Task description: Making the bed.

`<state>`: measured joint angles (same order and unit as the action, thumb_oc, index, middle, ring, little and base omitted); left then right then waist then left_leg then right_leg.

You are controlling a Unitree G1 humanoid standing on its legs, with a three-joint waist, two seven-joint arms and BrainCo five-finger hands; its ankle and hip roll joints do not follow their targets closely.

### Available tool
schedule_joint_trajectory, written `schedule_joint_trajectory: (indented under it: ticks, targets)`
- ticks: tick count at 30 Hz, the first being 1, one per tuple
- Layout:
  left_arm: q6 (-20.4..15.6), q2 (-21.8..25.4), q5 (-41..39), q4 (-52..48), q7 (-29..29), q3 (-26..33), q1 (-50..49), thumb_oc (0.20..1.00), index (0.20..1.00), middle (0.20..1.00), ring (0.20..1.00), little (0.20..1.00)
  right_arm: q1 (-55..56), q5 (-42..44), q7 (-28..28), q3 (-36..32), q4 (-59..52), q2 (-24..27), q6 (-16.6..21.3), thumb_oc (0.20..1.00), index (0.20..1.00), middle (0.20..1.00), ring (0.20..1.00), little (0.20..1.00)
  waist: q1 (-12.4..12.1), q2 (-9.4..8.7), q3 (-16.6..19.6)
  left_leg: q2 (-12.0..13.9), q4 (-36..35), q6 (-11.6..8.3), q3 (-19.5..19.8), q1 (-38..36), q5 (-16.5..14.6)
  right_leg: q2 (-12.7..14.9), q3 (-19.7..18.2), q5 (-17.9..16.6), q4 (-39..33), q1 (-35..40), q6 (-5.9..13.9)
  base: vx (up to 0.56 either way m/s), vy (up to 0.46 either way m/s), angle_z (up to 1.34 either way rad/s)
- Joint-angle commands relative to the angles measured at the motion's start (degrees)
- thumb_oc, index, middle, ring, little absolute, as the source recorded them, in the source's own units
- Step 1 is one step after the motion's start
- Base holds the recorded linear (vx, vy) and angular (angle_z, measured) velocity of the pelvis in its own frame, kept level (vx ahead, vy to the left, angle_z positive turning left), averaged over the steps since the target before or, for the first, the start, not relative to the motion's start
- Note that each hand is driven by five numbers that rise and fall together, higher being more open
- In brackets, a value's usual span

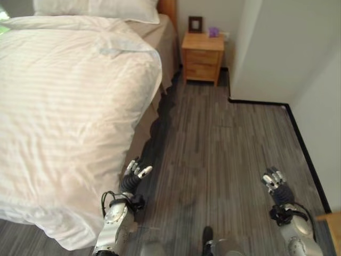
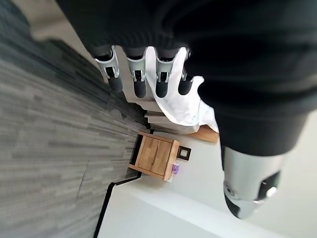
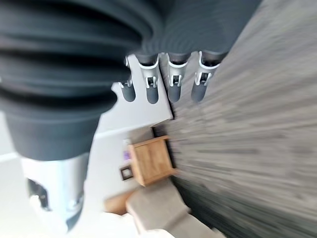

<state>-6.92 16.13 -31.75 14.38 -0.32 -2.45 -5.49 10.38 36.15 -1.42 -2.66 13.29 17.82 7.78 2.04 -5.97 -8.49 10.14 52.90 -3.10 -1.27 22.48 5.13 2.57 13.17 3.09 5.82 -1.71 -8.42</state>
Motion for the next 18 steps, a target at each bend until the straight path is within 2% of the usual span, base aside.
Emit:
schedule_joint_trajectory:
  ticks: [1, 2, 3, 4, 6, 7, 9, 11, 12, 13, 14, 15, 16, 17, 18]
  targets:
    - [-3.1, 0.6, -4.6, -3.4, -1.0, 1.5, 2.1, 1.0, 1.0, 1.0, 1.0, 1.0, -2.2, 1.8, 1.4, -2.6, -3.8, 2.6, 2.8, 1.0, 1.0, 1.0, 1.0, 1.0, -1.4, 1.55, -2.9, -0.3, -15.4, -0.64, -6.3, -7.3, -0.9, 2.8, -1.4, -4.0, -5.4, 3.3, 9.52, 0.41, -0.056, 0.02]
    - [-3.1, 0.7, -4.7, -3.3, -1.3, 1.6, 1.6, 1.0, 1.0, 1.0, 1.0, 1.0, -2.3, 2.0, 1.3, -2.9, -3.8, 2.5, 2.9, 1.0, 1.0, 1.0, 1.0, 1.0, -2.0, 1.59, -2.6, -0.3, -19.0, -0.95, -7.1, -6.5, -0.4, 2.9, -1.6, -3.6, -6.1, 4.6, 9.83, 0.7, 0.011, -0.01]
    - [-3.5, 0.9, -4.4, -2.8, -1.2, 2.0, 0.8, 1.0, 1.0, 1.0, 1.0, 1.0, -2.1, 1.3, 1.2, -2.7, -3.4, 2.4, 3.2, 1.0, 1.0, 1.0, 1.0, 1.0, -3.6, 2.65, -1.7, -2.4, -33.1, -0.5, -8.9, -5.2, 0.7, 1.9, -1.8, -1.8, -7.3, 7.5, 10.68, 0.55, 0.021, -0.13]
    - [-3.5, 0.9, -4.4, -2.8, -1.2, 2.0, 0.8, 1.0, 1.0, 1.0, 1.0, 1.0, -2.1, 1.3, 1.2, -2.6, -3.4, 2.4, 3.2, 1.0, 1.0, 1.0, 1.0, 1.0, -3.6, 2.46, -1.7, -2.6, -33.9, -0.41, -9.0, -5.5, 1.2, 2.1, -1.8, -1.9, -7.4, 7.5, 10.73, 0.58, 0.06, -0.05]
    - [-3.6, 0.8, -3.9, -2.4, -1.0, 2.3, -0.2, 1.0, 1.0, 1.0, 1.0, 1.0, -1.9, 0.6, 0.7, -1.2, -2.4, 2.0, 2.9, 1.0, 1.0, 1.0, 1.0, 1.0, -5.5, 3.54, -0.7, -5.9, -47.1, -0.12, -6.1, -6.1, 4.9, 0.8, -2.6, -0.2, -8.6, 11.2, 11.57, 0.61, 0.074, -0.18]
    - [-3.7, 0.6, -3.0, -2.4, -0.7, 3.2, -1.2, 1.0, 1.0, 1.0, 1.0, 1.0, -2.2, -0.5, -0.4, 0.0, -1.7, 2.0, 2.3, 1.0, 1.0, 1.0, 1.0, 1.0, -7.1, 4.18, 0.7, -7.0, -53.4, -0.9, -4.7, -4.8, 7.1, 0.2, -2.8, 1.1, -9.5, 14.3, 12.19, 0.64, 0.066, -0.3]
    - [-3.5, 0.8, -1.6, -2.2, -0.3, 4.0, -1.6, 1.0, 1.0, 1.0, 1.0, 1.0, -2.3, -1.5, -0.8, 0.4, -1.8, 2.0, 1.8, 1.0, 1.0, 1.0, 1.0, 1.0, -7.5, 3.97, 1.3, -7.2, -52.8, -1.07, -5.6, -4.8, 8.2, 0.7, -3.0, 1.3, -9.2, 16.2, 12.75, 0.51, 0.054, -0.36]
    - [-3.7, 0.7, -1.5, -2.2, -0.6, 5.1, -2.4, 1.0, 1.0, 1.0, 1.0, 1.0, -2.2, -2.6, -1.6, 1.4, -2.2, 1.1, 1.3, 1.0, 1.0, 1.0, 1.0, 1.0, -8.2, 3.33, 3.0, -7.9, -51.4, 0.53, -6.9, -6.0, 7.3, 2.0, -3.5, 2.0, -7.8, 17.6, 13.65, 0.59, 0.115, -0.54]
    - [-3.8, 1.0, -1.9, -2.3, -0.7, 6.2, -2.6, 1.0, 1.0, 1.0, 1.0, 1.0, -2.4, -3.2, -1.9, 1.8, -2.6, 0.5, 0.9, 1.0, 1.0, 1.0, 1.0, 1.0, -8.9, 2.24, 3.9, -8.8, -49.6, 2.0, -6.8, -5.9, 5.4, 3.7, -4.3, 1.3, -5.3, 17.3, 14.43, 0.77, 0.284, -0.58]
    - [-3.7, 1.4, -1.7, -2.3, -0.3, 6.1, -2.5, 1.0, 1.0, 1.0, 1.0, 1.0, -2.7, -2.4, -1.7, 2.5, -2.9, -1.0, 1.1, 1.0, 1.0, 1.0, 1.0, 1.0, -9.0, 0.83, 4.1, -10.8, -48.0, 4.08, -7.5, -8.1, 2.5, 7.4, -4.8, -5.9, 5.6, 14.5, 16.53, 0.55, 0.242, -0.56]
    - [-3.7, 1.3, -1.7, -2.2, -0.3, 6.1, -2.5, 1.0, 1.0, 1.0, 1.0, 1.0, -2.7, -2.4, -1.6, 2.5, -2.9, -1.0, 1.1, 1.0, 1.0, 1.0, 1.0, 1.0, -9.2, 0.94, 4.2, -10.6, -48.1, 4.08, -7.6, -8.0, 2.6, 7.3, -5.0, -6.1, 5.6, 14.3, 16.51, 0.67, 0.403, -0.25]
    - [-3.6, 2.0, -1.3, -3.2, -0.2, 6.0, -2.2, 1.0, 1.0, 1.0, 1.0, 1.0, -3.0, -1.1, -2.2, 2.7, -3.1, -2.3, 1.2, 1.0, 1.0, 1.0, 1.0, 1.0, -8.7, 1.46, 3.2, -12.2, -49.0, 6.69, -7.6, -12.0, 0.0, 8.8, -6.7, -15.2, 20.3, 9.0, 17.46, 0.3, 0.223, -0.23]
    - [-3.5, 2.0, -1.3, -3.2, -0.2, 6.0, -2.1, 1.0, 1.0, 1.0, 1.0, 1.0, -3.0, -1.1, -2.2, 2.6, -3.1, -2.3, 1.2, 1.0, 1.0, 1.0, 1.0, 1.0, -8.9, 1.61, 3.3, -12.0, -49.1, 6.68, -7.7, -11.9, 0.1, 8.6, -6.8, -15.4, 20.2, 8.8, 17.43, 0.47, 0.333, -0.22]
    - [-3.5, 2.5, -1.3, -3.6, -0.4, 5.8, -1.7, 1.0, 1.0, 1.0, 1.0, 1.0, -3.0, -3.4, -2.4, 3.1, -3.3, -2.3, 1.0, 1.0, 1.0, 1.0, 1.0, 1.0, -7.8, 2.36, 2.3, -12.2, -50.0, 7.63, -7.3, -15.0, -1.0, 9.8, -6.2, -17.2, 25.0, 5.7, 17.39, 0.47, 0.3, -0.38]
    - [-3.7, 3.2, -0.7, -4.2, -0.7, 6.0, -1.3, 1.0, 1.0, 1.0, 1.0, 1.0, -3.1, -5.2, -2.2, 3.4, -3.3, -2.0, 1.1, 1.0, 1.0, 1.0, 1.0, 1.0, -6.6, 4.6, 1.2, -11.3, -51.4, 8.85, -7.0, -19.0, -2.6, 9.8, -4.4, -17.5, 31.6, 0.9, 17.18, 0.47, 0.294, -0.19]
